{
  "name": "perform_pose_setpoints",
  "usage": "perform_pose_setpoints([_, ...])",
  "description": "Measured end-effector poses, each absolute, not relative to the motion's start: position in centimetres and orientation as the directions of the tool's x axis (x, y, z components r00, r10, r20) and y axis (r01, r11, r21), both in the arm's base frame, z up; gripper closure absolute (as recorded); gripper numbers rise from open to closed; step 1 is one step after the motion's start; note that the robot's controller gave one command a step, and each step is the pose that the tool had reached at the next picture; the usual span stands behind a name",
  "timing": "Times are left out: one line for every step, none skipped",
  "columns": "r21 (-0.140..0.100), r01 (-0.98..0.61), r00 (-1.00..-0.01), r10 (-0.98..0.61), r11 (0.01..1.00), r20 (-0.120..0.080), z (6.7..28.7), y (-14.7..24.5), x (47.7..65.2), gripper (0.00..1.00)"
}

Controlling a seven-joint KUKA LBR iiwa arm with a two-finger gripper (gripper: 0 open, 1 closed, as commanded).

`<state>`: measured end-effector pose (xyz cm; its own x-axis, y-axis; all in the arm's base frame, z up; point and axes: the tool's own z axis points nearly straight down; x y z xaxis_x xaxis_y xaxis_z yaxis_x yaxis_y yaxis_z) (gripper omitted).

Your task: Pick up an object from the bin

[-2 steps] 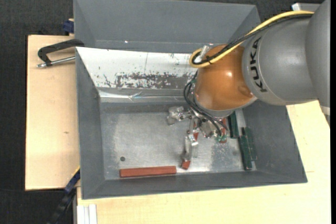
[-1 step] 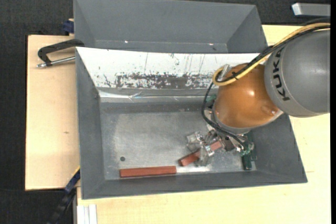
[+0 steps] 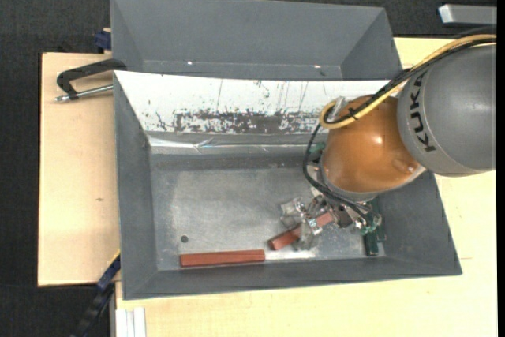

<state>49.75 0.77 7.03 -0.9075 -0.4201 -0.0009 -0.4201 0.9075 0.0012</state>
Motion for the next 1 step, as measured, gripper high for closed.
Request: perform_pose_setpoints([-0.001, -0.443, -0.896, -0.443, 0.896, -0.005, 20.43, 0.96, 50.09, 1.0])
